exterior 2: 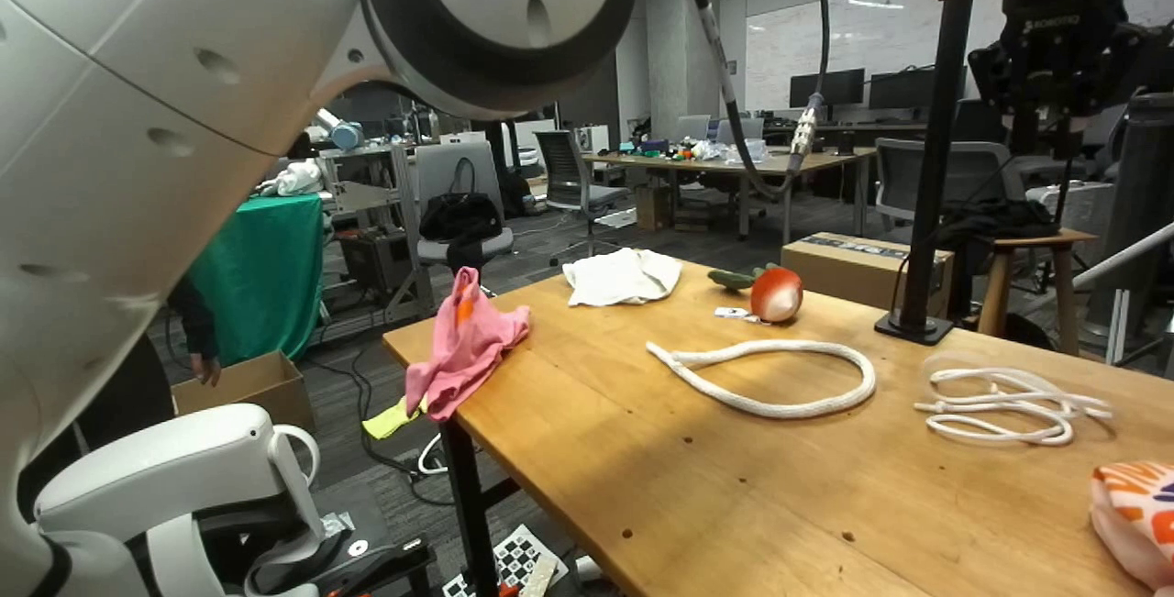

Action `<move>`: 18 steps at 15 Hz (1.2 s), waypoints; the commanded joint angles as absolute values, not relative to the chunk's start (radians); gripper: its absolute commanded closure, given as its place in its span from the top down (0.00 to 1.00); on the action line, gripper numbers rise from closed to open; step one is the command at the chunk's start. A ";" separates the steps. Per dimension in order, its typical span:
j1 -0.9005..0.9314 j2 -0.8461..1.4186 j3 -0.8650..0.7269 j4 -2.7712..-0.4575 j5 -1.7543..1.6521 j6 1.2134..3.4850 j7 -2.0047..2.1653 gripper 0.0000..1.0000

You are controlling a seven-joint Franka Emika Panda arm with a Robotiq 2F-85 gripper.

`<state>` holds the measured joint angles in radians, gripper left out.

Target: Move the peach shirt to the right, move the white towel and pink shirt to the left, move the radish backwards, move the long white rope to the right

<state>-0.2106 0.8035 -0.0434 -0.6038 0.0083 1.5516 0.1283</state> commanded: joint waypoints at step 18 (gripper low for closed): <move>-0.264 0.689 0.078 -0.683 0.044 1.441 -0.300 1.00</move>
<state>-0.2537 0.7630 0.0486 -0.5986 0.0247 1.4696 -0.1981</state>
